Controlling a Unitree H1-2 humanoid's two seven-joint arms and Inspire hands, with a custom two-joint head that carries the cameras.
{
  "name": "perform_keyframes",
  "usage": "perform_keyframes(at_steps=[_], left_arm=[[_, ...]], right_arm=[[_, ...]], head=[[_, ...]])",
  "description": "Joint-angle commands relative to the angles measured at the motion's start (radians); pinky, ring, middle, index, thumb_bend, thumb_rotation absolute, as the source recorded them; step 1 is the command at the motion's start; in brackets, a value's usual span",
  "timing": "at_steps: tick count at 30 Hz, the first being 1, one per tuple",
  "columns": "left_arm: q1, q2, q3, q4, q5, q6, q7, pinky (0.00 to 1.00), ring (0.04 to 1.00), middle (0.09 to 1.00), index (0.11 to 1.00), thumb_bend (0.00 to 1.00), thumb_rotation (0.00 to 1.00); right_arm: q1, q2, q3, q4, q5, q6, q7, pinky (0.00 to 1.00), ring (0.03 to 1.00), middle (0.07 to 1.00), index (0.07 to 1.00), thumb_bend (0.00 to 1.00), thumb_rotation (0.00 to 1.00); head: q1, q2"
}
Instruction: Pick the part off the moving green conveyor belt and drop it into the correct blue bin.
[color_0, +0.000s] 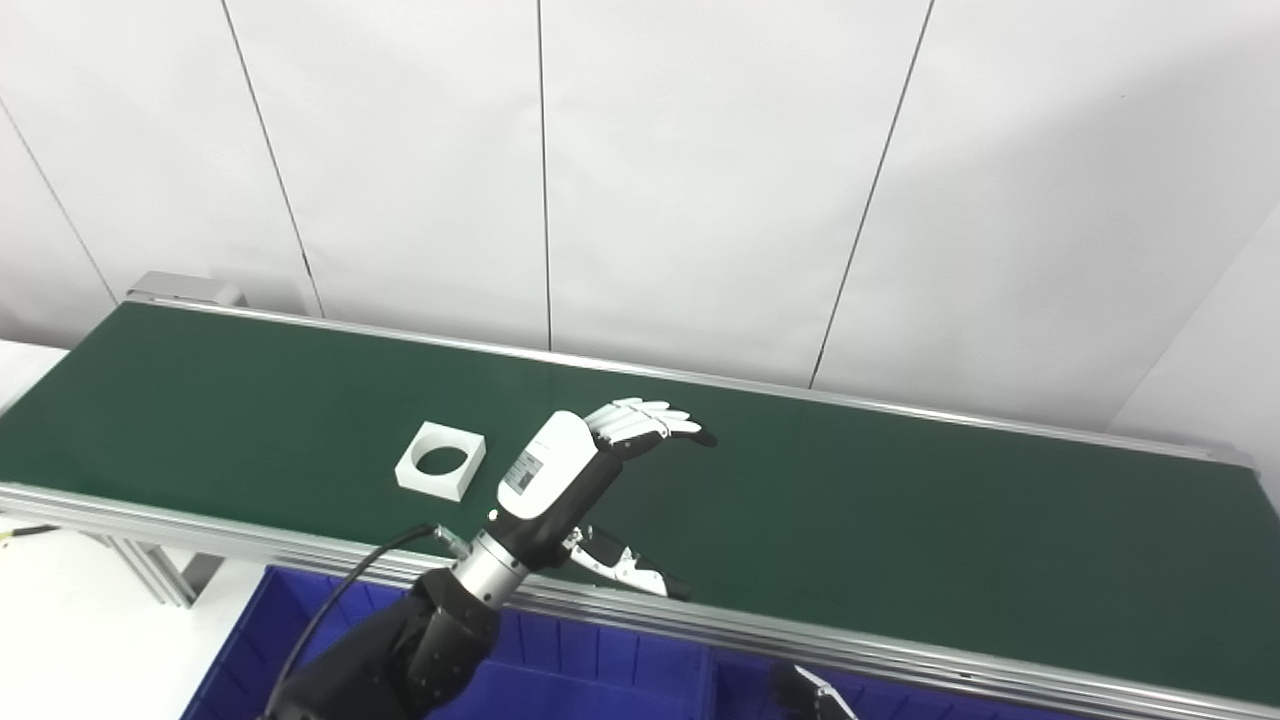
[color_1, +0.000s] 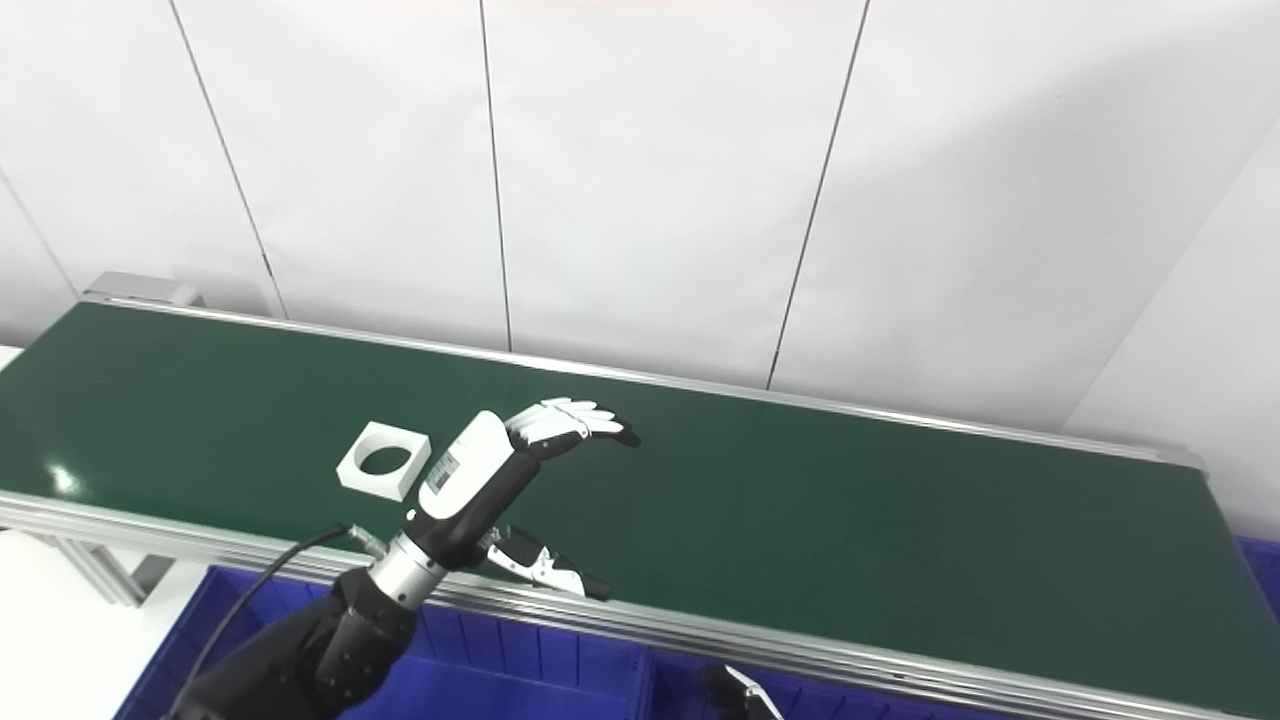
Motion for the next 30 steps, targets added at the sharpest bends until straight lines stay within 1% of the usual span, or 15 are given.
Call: perform_keyframes(at_steps=[1, 5, 10, 13, 17, 18, 20, 22, 25, 28, 30], left_arm=[[-0.053, 0.017, 0.019, 0.009, 0.035, -0.024, -0.013, 0.79, 0.795, 0.789, 0.754, 1.00, 0.05], [-0.079, 0.028, 0.034, 0.048, 0.092, -0.023, -0.057, 0.78, 0.799, 0.797, 0.769, 1.00, 0.01], [-0.089, 0.032, 0.065, 0.073, 0.115, -0.011, -0.135, 0.77, 0.792, 0.800, 0.776, 1.00, 0.00], [-0.092, 0.031, 0.083, 0.090, 0.116, -0.001, -0.182, 0.76, 0.792, 0.809, 0.801, 1.00, 0.00], [-0.090, 0.034, 0.112, 0.089, 0.104, 0.054, -0.262, 0.74, 0.796, 0.825, 0.830, 1.00, 0.00], [-0.090, 0.036, 0.119, 0.087, 0.103, 0.067, -0.280, 0.72, 0.797, 0.829, 0.837, 1.00, 0.00], [-0.090, 0.041, 0.135, 0.074, 0.105, 0.115, -0.329, 0.64, 0.795, 0.843, 0.857, 1.00, 0.00], [-0.094, 0.045, 0.146, 0.066, 0.113, 0.148, -0.366, 0.62, 0.786, 0.846, 0.863, 1.00, 0.00], [-0.106, 0.053, 0.154, 0.069, 0.130, 0.178, -0.397, 0.62, 0.782, 0.846, 0.869, 1.00, 0.00], [-0.124, 0.051, 0.152, 0.077, 0.185, 0.252, -0.413, 0.61, 0.776, 0.847, 0.877, 1.00, 0.00], [-0.133, 0.047, 0.150, 0.081, 0.203, 0.285, -0.427, 0.60, 0.775, 0.850, 0.876, 1.00, 0.00]], right_arm=[[-0.008, 0.004, -0.005, -0.013, -0.006, -0.049, -0.005, 0.70, 0.752, 0.756, 0.757, 0.82, 0.99], [-0.008, 0.003, -0.002, -0.013, -0.010, -0.049, -0.009, 0.70, 0.752, 0.758, 0.759, 0.82, 0.99], [-0.005, 0.007, -0.009, -0.013, -0.003, -0.049, 0.003, 0.71, 0.757, 0.758, 0.760, 0.82, 0.99], [-0.003, 0.008, -0.013, -0.014, -0.001, -0.049, 0.007, 0.70, 0.754, 0.756, 0.755, 0.83, 0.98], [-0.004, 0.012, -0.017, -0.008, 0.000, -0.049, 0.012, 0.71, 0.754, 0.755, 0.757, 0.83, 0.98], [-0.005, 0.011, -0.016, -0.007, -0.002, -0.049, 0.011, 0.71, 0.755, 0.756, 0.757, 0.83, 0.98], [-0.007, 0.011, -0.012, -0.005, -0.006, -0.049, 0.005, 0.71, 0.755, 0.756, 0.758, 0.82, 0.98], [-0.009, 0.011, -0.011, -0.001, -0.007, -0.049, 0.003, 0.71, 0.753, 0.754, 0.758, 0.82, 0.98], [-0.011, 0.012, -0.014, 0.001, -0.007, -0.049, 0.006, 0.71, 0.748, 0.751, 0.757, 0.83, 0.98], [-0.010, 0.013, -0.019, 0.000, 0.000, -0.049, 0.017, 0.70, 0.746, 0.750, 0.758, 0.82, 0.97], [-0.012, 0.012, -0.016, 0.003, -0.003, -0.049, 0.014, 0.70, 0.746, 0.749, 0.756, 0.82, 0.96]], head=[[0.001, 0.001], [0.001, 0.002], [-0.001, 0.001], [0.000, 0.000], [0.000, -0.002], [0.000, -0.002], [0.000, -0.003], [-0.001, -0.004], [0.000, -0.005], [-0.002, -0.009], [-0.003, -0.009]])
